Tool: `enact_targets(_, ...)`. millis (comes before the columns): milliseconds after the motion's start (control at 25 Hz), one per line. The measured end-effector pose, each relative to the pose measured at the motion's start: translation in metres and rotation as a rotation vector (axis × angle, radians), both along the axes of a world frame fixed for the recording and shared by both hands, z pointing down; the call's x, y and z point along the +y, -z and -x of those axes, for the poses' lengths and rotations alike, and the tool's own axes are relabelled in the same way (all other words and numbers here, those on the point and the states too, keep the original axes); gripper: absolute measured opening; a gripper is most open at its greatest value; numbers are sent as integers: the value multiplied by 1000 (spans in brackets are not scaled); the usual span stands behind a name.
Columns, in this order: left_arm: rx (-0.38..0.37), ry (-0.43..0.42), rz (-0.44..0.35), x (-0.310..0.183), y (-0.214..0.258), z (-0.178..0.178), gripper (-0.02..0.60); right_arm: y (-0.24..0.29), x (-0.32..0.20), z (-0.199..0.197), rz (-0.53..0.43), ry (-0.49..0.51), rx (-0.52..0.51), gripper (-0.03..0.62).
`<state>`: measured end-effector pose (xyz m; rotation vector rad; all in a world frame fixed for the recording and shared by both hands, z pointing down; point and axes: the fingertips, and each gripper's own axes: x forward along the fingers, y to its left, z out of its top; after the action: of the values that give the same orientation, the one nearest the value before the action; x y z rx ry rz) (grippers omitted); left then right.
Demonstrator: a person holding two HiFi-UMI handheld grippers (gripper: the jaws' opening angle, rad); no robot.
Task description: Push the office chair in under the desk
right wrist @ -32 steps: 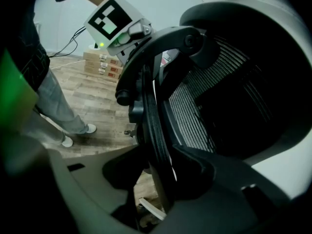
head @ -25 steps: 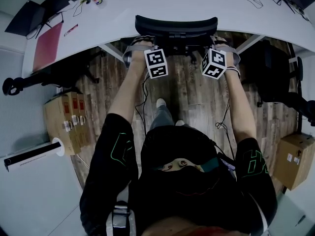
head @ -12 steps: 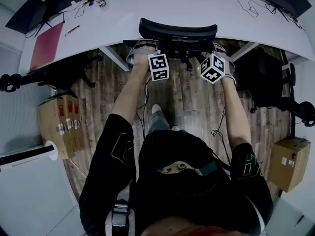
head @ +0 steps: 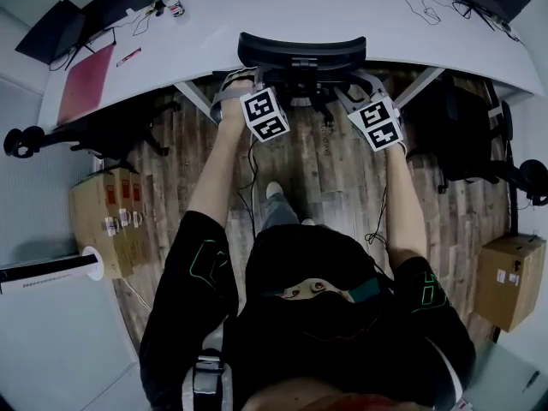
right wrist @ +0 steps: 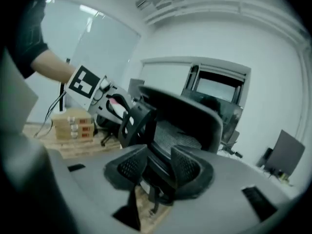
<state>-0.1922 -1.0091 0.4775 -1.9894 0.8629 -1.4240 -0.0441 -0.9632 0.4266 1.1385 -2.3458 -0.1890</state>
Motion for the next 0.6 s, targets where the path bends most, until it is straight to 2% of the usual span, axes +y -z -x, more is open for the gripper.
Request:
enact_targets(120, 407, 96, -12, 20, 46, -12, 124, 26, 10, 8, -36, -20, -146, 132)
enact_targets(240, 827, 218, -50, 44, 94, -10, 95, 51, 19, 9, -76, -72, -310, 75)
enact_targets(360, 1150, 335, -158, 73, 132, 11, 9, 73, 38, 0, -112, -159, -528, 5)
enact_targets(440, 1295, 397, -193, 90, 140, 23, 8, 78, 50, -11, -125, -222, -652, 5)
enact_targets(480, 1335, 415, -185, 98, 139, 25, 8, 76, 55, -18, -122, -252, -690, 5)
enact_targets(520, 1343, 425, -177, 105, 136, 25, 8, 74, 58, -23, -115, -278, -703, 5)
enact_targets(600, 1296, 433, -175, 115, 128, 23, 8, 70, 63, -32, -98, -322, -670, 5)
